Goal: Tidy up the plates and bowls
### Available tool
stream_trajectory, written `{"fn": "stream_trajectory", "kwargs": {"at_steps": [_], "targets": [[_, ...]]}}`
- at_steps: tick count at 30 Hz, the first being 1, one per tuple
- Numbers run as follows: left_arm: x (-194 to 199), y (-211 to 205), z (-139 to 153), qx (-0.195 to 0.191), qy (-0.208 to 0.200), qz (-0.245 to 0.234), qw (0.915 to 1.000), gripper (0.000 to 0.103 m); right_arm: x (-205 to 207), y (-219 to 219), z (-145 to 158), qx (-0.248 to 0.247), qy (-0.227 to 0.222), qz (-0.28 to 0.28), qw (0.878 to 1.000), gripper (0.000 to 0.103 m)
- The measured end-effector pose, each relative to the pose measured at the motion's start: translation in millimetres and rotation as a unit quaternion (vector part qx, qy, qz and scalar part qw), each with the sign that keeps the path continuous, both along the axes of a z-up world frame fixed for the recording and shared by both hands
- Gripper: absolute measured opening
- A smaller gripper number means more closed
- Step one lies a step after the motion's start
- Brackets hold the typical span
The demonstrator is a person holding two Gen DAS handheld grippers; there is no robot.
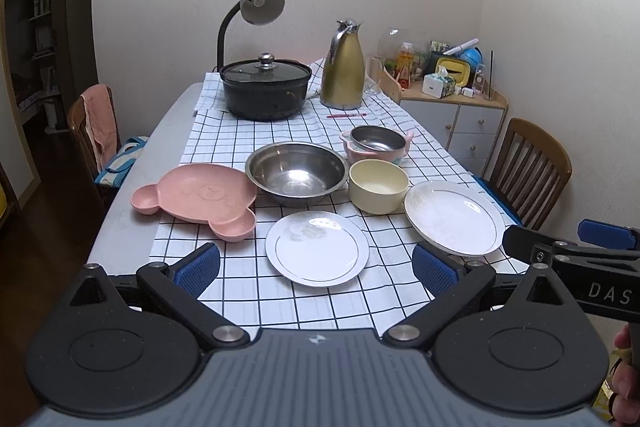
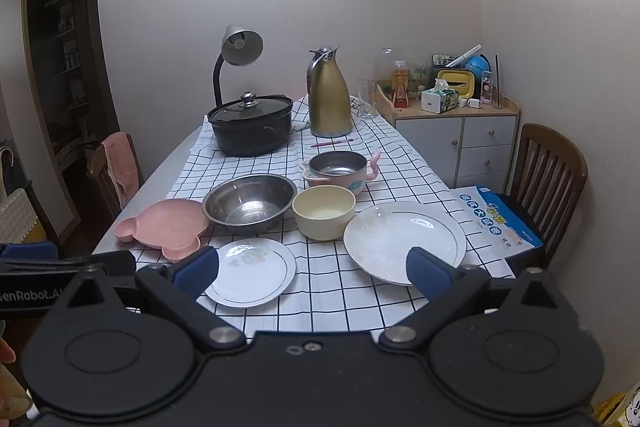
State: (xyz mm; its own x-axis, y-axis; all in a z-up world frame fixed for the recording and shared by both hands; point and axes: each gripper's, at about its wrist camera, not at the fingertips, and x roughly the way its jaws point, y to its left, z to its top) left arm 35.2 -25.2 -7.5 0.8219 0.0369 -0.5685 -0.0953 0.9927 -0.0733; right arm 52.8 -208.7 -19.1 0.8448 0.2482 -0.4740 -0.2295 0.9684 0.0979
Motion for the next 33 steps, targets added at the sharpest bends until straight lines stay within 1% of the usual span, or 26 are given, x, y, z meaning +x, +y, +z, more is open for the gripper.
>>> {"fn": "stream_trajectory", "kwargs": {"at_steps": [6, 9, 12, 15, 17, 20, 23, 25, 29, 31, 33], "targets": [[23, -19, -7, -0.003, 0.012, 0.000, 0.9999, 0.103, 20, -17, -6, -0.010, 0.016, 0.012, 1.000, 0.101], [43, -32, -15, -0.003, 0.026, -0.005, 0.9996, 0.103, 39, -30, -9, -0.013, 0.031, 0.017, 0.999, 0.101], [67, -49, -26, -0.018, 0.047, -0.016, 0.9986, 0.103, 65, -47, -15, -0.015, 0.047, 0.024, 0.998, 0.102], [99, -65, -41, -0.046, 0.078, -0.026, 0.9955, 0.103, 96, -65, -27, -0.030, 0.061, 0.039, 0.997, 0.102], [122, -75, -51, -0.060, 0.101, -0.028, 0.9927, 0.103, 119, -77, -38, -0.039, 0.079, 0.051, 0.995, 0.102], [157, -90, -63, -0.059, 0.119, -0.028, 0.9908, 0.103, 158, -94, -53, -0.042, 0.111, 0.061, 0.991, 0.100], [190, -101, -76, -0.061, 0.136, -0.025, 0.9885, 0.103, 198, -108, -70, -0.060, 0.128, 0.067, 0.988, 0.098], [210, -106, -85, -0.065, 0.148, -0.023, 0.9866, 0.103, 228, -117, -79, -0.060, 0.150, 0.079, 0.984, 0.098], [250, -112, -108, -0.072, 0.178, -0.015, 0.9813, 0.103, 280, -133, -97, -0.057, 0.183, 0.082, 0.978, 0.096], [267, -113, -120, -0.076, 0.201, -0.006, 0.9765, 0.102, 301, -138, -106, -0.058, 0.195, 0.077, 0.976, 0.095], [280, -111, -131, -0.090, 0.218, 0.003, 0.9717, 0.102, 318, -141, -114, -0.051, 0.212, 0.088, 0.972, 0.090]]}}
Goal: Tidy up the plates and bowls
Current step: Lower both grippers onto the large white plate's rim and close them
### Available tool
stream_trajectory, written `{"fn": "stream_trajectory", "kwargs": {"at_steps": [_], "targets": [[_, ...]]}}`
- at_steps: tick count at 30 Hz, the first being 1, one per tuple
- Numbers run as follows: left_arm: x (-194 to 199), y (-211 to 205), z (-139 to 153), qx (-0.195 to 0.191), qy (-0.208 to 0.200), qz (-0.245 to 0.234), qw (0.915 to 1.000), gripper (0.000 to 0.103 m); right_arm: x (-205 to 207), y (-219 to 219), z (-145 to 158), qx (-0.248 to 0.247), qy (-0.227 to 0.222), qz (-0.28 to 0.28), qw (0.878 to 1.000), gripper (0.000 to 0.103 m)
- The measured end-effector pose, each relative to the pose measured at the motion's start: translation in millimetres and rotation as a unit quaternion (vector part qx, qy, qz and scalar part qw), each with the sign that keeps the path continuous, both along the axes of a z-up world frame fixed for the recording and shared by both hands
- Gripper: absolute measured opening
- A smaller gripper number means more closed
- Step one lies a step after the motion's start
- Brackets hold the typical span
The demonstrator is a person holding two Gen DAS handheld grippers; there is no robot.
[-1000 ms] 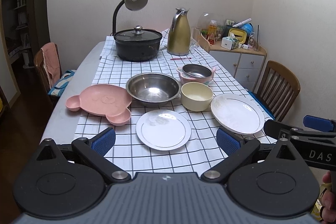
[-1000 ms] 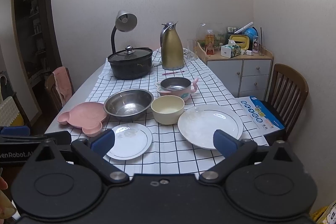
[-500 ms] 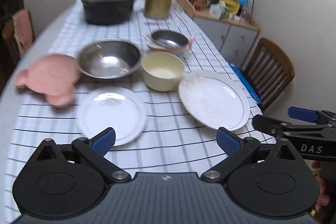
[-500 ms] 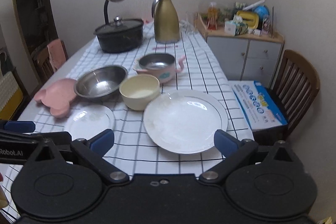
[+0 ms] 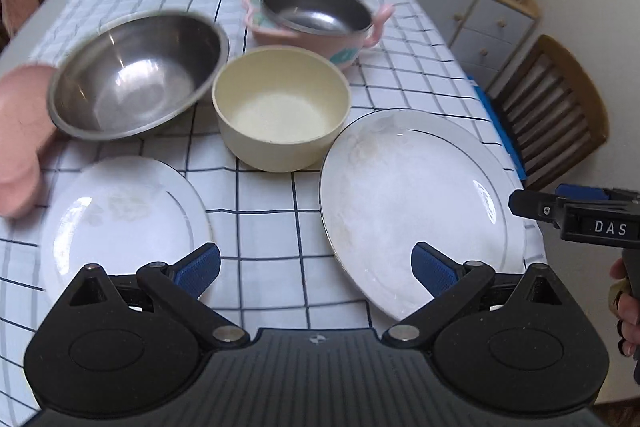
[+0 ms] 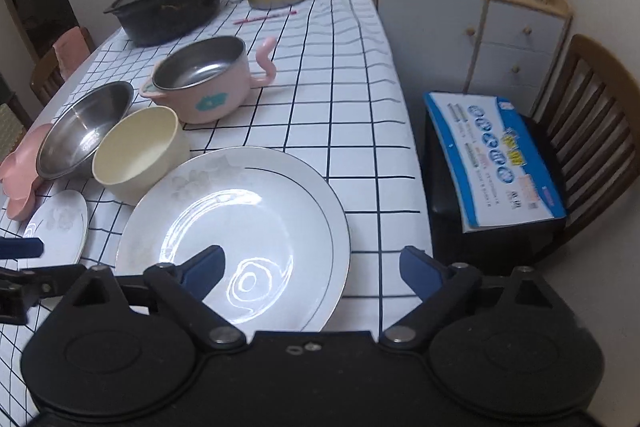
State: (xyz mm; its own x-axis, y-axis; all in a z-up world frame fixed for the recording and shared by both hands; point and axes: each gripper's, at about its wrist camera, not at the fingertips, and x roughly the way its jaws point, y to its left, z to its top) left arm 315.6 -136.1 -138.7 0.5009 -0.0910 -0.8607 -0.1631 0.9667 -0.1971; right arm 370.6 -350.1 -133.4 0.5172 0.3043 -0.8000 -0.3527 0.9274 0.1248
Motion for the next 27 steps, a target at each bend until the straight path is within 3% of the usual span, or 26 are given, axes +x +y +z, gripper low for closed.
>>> {"fn": "stream_trajectory", "kwargs": {"at_steps": [4, 10, 14, 19, 27], "targets": [[20, -2, -14, -0.011, 0.027, 0.007, 0.9996, 0.100, 29, -2, -18, 0.003, 0.045, 0.004, 0.999, 0.079], [38, -1, -25, -0.044, 0.056, 0.017, 0.9973, 0.073, 52, -9, -33, 0.030, 0.090, -0.011, 0.995, 0.049], [43, 2, -29, -0.054, 0.065, 0.026, 0.9961, 0.062, 55, -7, -36, 0.032, 0.105, 0.007, 0.994, 0.038], [45, 6, -31, -0.087, 0.072, 0.035, 0.9930, 0.036, 61, -8, -38, 0.039, 0.117, 0.007, 0.992, 0.028], [47, 7, -37, -0.093, 0.081, 0.042, 0.9915, 0.020, 63, -17, -41, 0.046, 0.121, 0.001, 0.992, 0.013]]}}
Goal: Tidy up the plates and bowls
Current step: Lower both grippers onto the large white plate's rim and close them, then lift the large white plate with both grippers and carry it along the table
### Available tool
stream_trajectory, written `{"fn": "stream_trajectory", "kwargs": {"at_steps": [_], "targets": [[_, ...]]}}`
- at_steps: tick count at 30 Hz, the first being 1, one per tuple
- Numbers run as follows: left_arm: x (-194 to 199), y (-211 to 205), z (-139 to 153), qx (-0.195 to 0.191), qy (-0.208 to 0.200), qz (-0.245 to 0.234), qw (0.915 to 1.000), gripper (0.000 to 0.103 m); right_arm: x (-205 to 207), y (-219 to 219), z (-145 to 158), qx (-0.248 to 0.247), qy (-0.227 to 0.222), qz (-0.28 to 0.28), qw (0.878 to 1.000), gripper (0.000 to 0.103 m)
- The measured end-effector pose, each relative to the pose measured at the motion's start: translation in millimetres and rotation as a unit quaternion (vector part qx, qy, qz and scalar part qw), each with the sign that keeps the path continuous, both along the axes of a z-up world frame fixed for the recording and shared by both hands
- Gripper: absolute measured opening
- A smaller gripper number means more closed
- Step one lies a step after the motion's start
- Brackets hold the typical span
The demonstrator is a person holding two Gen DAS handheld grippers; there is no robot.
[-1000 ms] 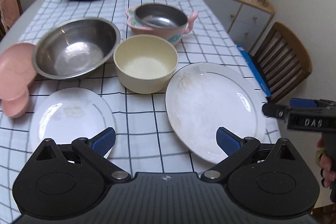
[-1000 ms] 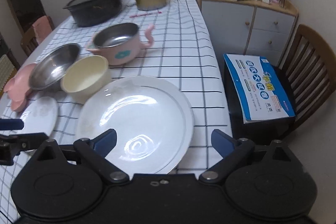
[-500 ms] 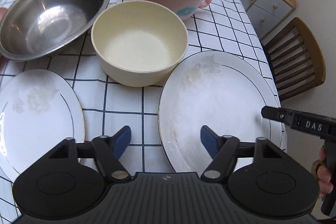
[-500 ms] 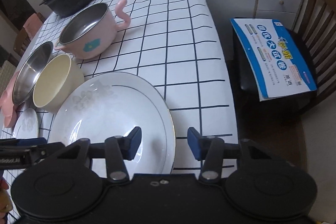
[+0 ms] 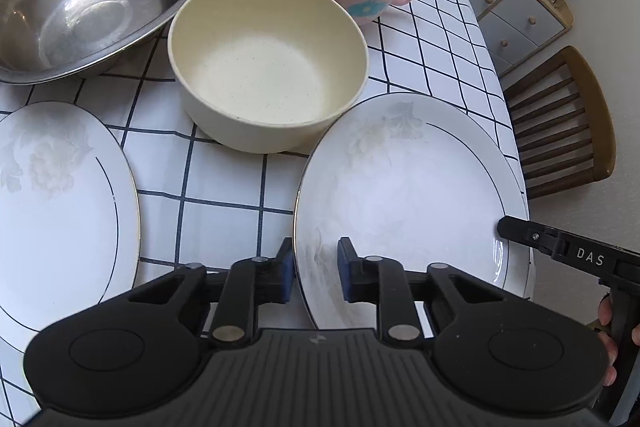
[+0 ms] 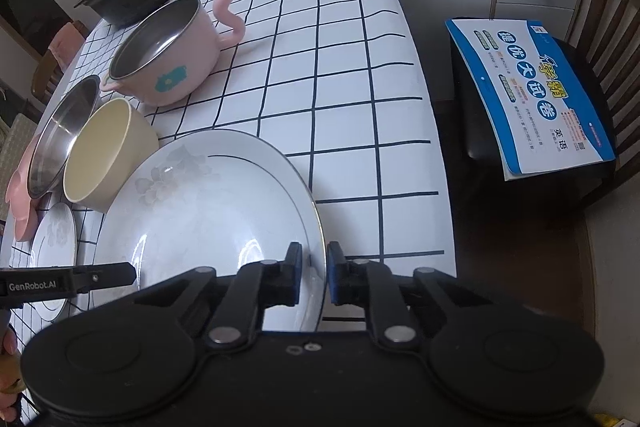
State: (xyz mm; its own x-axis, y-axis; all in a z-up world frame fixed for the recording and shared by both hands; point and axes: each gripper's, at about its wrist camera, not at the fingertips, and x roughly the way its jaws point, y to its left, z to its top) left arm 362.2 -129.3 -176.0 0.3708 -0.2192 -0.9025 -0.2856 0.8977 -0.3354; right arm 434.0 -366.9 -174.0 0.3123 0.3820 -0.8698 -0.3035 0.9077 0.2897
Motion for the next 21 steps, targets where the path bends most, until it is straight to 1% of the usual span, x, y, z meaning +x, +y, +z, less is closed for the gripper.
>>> {"fn": "stream_trajectory", "kwargs": {"at_steps": [4, 8, 12, 14, 18, 21], "targets": [[-1, 2, 0, 0.002, -0.001, 0.002, 1.0000, 0.017, -1, -2, -1, 0.002, -0.001, 0.001, 1.000, 0.011], [-2, -2, 1, 0.013, -0.001, -0.008, 0.9999, 0.016, -5, 1, 0, -0.005, -0.006, 0.000, 1.000, 0.011], [-8, -3, 1, 0.014, -0.001, -0.010, 0.9998, 0.016, -14, -1, 0, -0.003, -0.007, 0.000, 1.000, 0.011], [-14, -6, 1, 0.020, 0.001, -0.015, 0.9997, 0.016, -20, -4, 0, -0.001, -0.006, 0.000, 1.000, 0.010], [-31, -10, 1, 0.015, 0.006, -0.021, 0.9997, 0.016, -40, -9, 1, -0.002, -0.004, 0.000, 1.000, 0.010], [-48, -15, 5, 0.015, 0.001, -0.033, 0.9993, 0.016, -58, -15, 6, 0.000, -0.005, -0.004, 1.000, 0.010]]}}
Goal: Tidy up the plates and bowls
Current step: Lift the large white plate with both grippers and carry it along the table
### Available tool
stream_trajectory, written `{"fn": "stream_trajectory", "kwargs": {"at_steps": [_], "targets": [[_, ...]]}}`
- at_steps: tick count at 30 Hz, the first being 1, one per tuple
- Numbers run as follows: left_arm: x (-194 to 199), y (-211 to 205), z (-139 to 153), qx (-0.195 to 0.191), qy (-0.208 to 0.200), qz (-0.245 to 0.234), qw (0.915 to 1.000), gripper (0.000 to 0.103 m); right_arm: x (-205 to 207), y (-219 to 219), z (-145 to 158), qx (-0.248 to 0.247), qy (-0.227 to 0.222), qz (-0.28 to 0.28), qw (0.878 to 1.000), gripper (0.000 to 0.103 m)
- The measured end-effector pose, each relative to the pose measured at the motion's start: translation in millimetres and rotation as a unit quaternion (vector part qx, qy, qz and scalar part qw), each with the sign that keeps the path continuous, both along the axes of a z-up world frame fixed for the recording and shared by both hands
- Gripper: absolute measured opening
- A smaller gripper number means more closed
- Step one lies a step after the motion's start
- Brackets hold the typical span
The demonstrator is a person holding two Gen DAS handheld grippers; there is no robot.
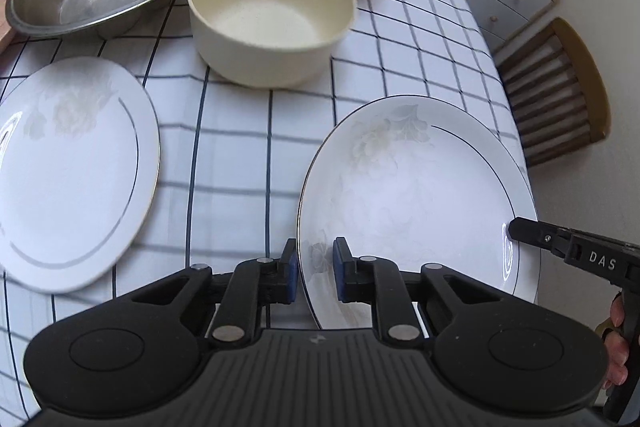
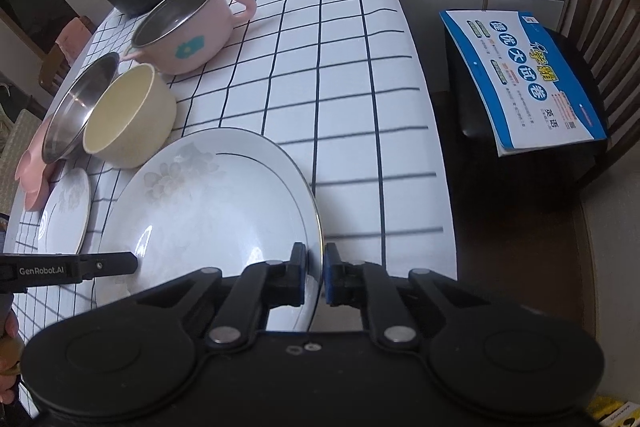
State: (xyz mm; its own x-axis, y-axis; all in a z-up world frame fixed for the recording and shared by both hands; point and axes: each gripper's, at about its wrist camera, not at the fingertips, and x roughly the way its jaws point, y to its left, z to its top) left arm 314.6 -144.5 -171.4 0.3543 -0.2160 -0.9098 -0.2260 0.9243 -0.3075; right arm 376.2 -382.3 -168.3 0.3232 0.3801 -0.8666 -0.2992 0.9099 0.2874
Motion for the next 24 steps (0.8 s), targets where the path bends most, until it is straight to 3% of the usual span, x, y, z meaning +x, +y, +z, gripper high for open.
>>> {"fn": "stream_trajectory", "kwargs": {"at_steps": [12, 24], "targets": [[-80, -21, 15, -0.003, -0.014, -0.058, 0.9982, 0.016, -99, -28, 18, 0.006, -0.007, -0.049, 0.999, 0.009], [-123, -40, 4, 0.005, -0.004, -0.109, 0.9940, 0.016, -162, -49, 1, 0.003, 0.007, -0.094, 0.996, 0.010]]}}
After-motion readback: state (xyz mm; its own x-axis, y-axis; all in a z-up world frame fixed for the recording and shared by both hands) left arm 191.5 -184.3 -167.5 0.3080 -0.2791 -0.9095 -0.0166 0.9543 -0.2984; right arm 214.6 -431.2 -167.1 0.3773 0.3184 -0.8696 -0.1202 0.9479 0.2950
